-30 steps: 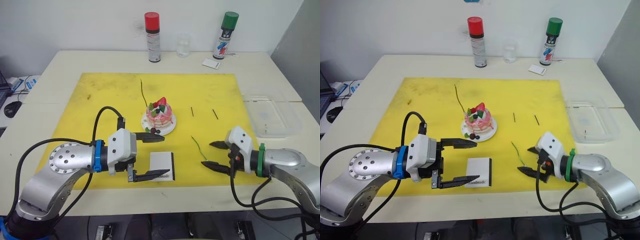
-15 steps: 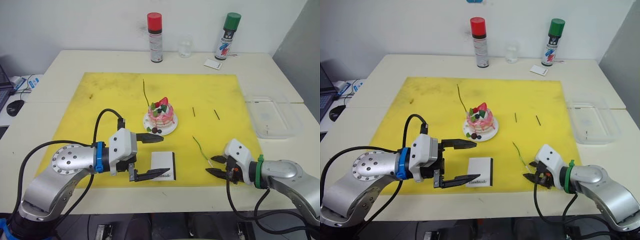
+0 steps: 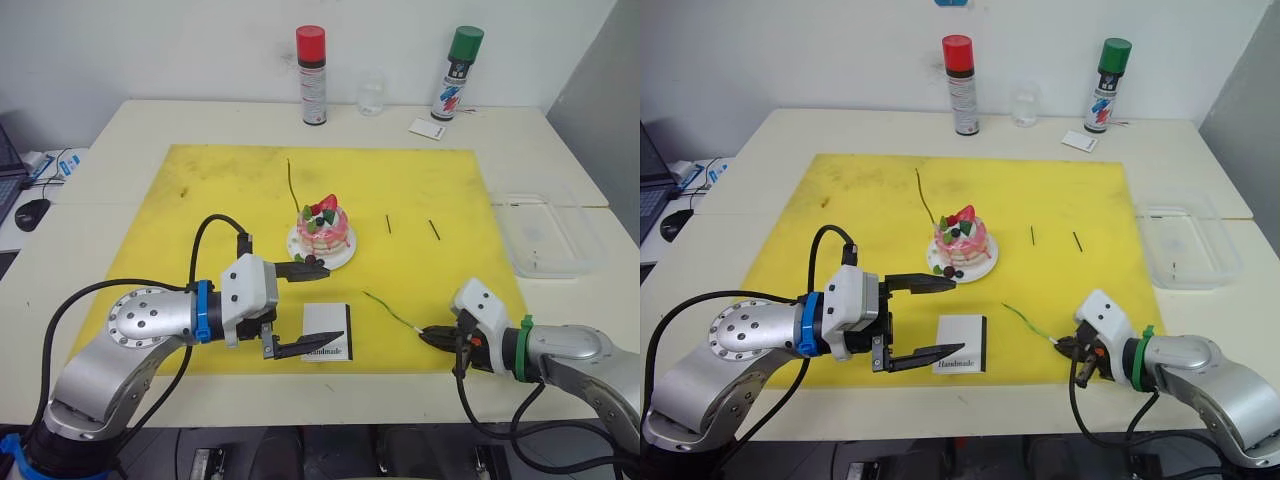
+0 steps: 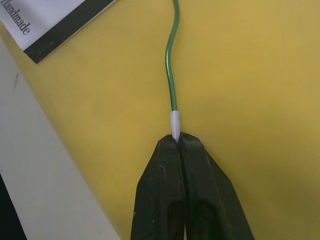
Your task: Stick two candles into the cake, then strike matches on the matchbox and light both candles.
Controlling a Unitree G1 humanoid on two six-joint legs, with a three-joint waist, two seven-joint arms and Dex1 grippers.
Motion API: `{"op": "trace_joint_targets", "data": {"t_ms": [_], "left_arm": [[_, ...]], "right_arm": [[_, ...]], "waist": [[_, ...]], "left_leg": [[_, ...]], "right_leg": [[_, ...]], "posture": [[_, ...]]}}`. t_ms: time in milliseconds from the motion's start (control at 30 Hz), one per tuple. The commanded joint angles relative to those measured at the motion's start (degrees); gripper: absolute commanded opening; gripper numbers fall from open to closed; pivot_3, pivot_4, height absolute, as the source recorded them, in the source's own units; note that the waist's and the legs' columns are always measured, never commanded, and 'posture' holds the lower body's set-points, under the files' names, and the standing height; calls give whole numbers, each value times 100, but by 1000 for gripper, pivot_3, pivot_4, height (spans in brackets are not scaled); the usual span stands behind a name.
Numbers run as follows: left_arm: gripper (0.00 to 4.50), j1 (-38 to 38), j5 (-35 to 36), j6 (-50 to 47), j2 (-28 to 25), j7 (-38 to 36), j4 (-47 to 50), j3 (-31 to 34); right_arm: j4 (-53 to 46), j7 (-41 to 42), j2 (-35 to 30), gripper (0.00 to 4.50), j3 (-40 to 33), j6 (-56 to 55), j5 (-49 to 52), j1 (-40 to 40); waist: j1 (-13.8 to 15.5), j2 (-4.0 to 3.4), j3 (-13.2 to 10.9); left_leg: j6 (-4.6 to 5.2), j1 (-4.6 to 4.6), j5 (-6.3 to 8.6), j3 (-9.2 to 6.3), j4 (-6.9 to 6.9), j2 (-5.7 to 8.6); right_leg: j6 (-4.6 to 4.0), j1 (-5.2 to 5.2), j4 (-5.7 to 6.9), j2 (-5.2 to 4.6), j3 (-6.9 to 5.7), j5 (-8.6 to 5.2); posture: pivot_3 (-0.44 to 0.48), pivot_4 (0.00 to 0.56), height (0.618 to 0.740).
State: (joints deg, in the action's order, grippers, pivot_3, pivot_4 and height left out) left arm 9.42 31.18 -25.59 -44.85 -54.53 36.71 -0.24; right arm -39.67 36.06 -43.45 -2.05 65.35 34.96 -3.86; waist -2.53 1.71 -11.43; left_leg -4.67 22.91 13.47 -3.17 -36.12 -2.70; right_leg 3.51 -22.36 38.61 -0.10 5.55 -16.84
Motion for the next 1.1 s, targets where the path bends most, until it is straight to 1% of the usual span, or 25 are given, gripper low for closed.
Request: {"op": "trace_joint_targets", "data": {"t_ms": [33, 100, 133, 200, 300, 400, 533, 567, 633, 733, 833, 967, 1033, 1100], "left_arm": [[4500, 30, -28, 139, 91, 46, 168, -78], [4500, 26, -32, 138, 150, 95, 182, -109], [4500, 22, -39, 139, 187, 116, 191, -123], [4500, 19, -34, 138, 250, 144, 211, -162], [4500, 40, -29, 171, 346, 138, 221, -279], [4500, 146, -40, 193, 450, 133, 202, -416], [4500, 281, -42, 194, 567, 174, 165, -507], [4500, 286, -39, 188, 582, 185, 167, -508], [4500, 241, -34, 170, 606, 228, 197, -490], [4500, 133, -56, 153, 638, 327, 279, -497], [4500, 36, -71, 127, 670, 453, 373, -513], [4500, 39, -78, 94, 697, 550, 407, -549], [4500, 59, -72, 84, 714, 589, 418, -572], [4500, 72, -62, 78, 733, 620, 436, -593]], "right_arm": [[22, -241, 281, 62, -617, 624, 516, -253], [132, -349, 378, 62, -907, 846, 666, -397], [168, -333, 319, 62, -1004, 902, 713, -449], [241, -194, 69, 62, -1139, 885, 746, -541], [524, 264, -519, 62, -1169, 573, 723, -732], [991, 1082, -1329, 62, -838, -371, 289, -840], [2016, 2260, -2203, 62, -422, -2162, -602, -708], [2251, 2542, -2376, 62, -361, -2592, -792, -633], [2653, 2931, -2599, 62, -313, -3001, -963, -550], [3103, 3204, -2693, 62, -245, -3502, -1230, -464], [3368, 3342, -2654, 62, -178, -3824, -1437, -424], [3296, 3413, -2558, 62, -76, -3725, -1448, -568], [3262, 3395, -2562, 454, 13, -3764, -1579, -576], [3180, 3474, -2628, 981, 94, -3778, -1666, -552]], "waist": [[6, 0, 0], [11, 0, 0], [13, 0, 0], [17, -1, 0], [18, -2, 0], [19, -2, 0], [20, -2, 0], [20, -2, 0], [20, -2, 0], [13, -3, 0], [7, -3, 0], [4, -6, -2], [4, -6, -2], [8, -6, -2]], "left_leg": [[0, 0, 0, 0, -1, 0], [0, 0, 0, 0, -4, 0], [0, 0, 0, 1, -5, 1], [0, 0, 0, 1, -6, 1], [1, 0, 0, 2, -5, 1], [1, -1, 0, 5, -5, 1], [1, -2, 0, 5, -12, 0], [1, -3, 0, 6, -15, 1], [1, -3, 0, 7, -15, 1], [1, -3, 0, 7, -15, 0], [1, -5, 0, 8, -19, 0], [1, -6, 0, 6, -44, 1], [1, -6, 0, 4, -60, 0], [1, -4, 0, 5, -76, 1]], "right_leg": [[0, 0, 1, 0, 0, 0], [0, 0, 3, 1, 1, 1], [0, 0, 5, 1, 1, 1], [0, 0, 6, 1, 1, 1], [0, 0, 4, 1, 1, 1], [0, 0, 3, 0, 3, 1], [2, 3, 5, 1, 1, 1], [2, 3, 5, 1, 2, 1], [2, 3, 5, 0, 2, 1], [0, 3, 7, 0, 3, 2], [-1, 3, 14, 0, 5, 3], [1, 4, 34, 2, 6, 2], [7, 10, 38, 2, 6, 5], [16, 14, 38, 2, 8, 10]], "posture": [[0, 150, 740], [0, 150, 740], [0, 150, 740], [0, 150, 740], [0, 150, 740], [0, 150, 740], [0, 150, 740], [0, 150, 740], [0, 150, 740], [0, 150, 740], [0, 150, 740], [0, 150, 740], [0, 150, 740], [0, 150, 740]]}}
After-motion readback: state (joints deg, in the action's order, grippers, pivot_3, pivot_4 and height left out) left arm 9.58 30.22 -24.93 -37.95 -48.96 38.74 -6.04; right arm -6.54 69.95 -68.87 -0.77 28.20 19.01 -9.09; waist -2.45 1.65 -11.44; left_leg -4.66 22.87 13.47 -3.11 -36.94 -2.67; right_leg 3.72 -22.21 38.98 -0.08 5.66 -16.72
